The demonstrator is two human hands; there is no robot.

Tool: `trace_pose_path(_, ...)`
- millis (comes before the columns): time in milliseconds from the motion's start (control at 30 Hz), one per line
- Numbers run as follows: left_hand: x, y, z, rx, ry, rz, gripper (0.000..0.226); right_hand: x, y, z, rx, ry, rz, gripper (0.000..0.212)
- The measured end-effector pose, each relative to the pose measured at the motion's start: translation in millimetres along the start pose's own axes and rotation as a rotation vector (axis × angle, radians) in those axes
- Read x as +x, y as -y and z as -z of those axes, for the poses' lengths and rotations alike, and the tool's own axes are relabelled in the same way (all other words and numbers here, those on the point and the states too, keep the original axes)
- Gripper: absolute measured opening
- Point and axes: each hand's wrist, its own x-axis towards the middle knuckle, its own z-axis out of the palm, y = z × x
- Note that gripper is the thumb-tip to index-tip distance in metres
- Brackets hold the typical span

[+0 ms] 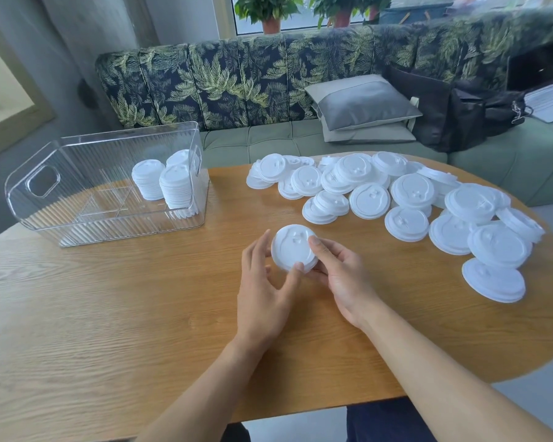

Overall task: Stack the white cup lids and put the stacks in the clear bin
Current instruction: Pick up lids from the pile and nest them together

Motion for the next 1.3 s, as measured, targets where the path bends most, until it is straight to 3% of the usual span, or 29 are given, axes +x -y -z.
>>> trace_pose_path(200, 0, 0, 1, 0.147, 0.052, -0.032, 0.102, -1, 3, -2, -0.087, 0.028, -0.037, 0.031)
trace_pose_path(433, 0, 5, 15, 0.242, 0.099, -0.130, 0.095, 1, 4, -6, -0.121, 0.059, -0.060, 0.023)
trace_pose_path(600, 2, 9, 29, 0.324, 0.050, -0.113, 0.092, 1, -5, -19, -0.077, 0.071, -0.097, 0.034)
trace_pose_path(800, 6, 19, 48, 0.308, 0.014, -0.071, 0.092, -1, -13, -32, -0.029, 0.200, -0.137, 0.043)
trace_pose_path(1300, 3, 23, 54, 0.350, 0.064, -0.114, 0.091, -3, -16, -43, -0.001, 0.202, -0.139, 0.029)
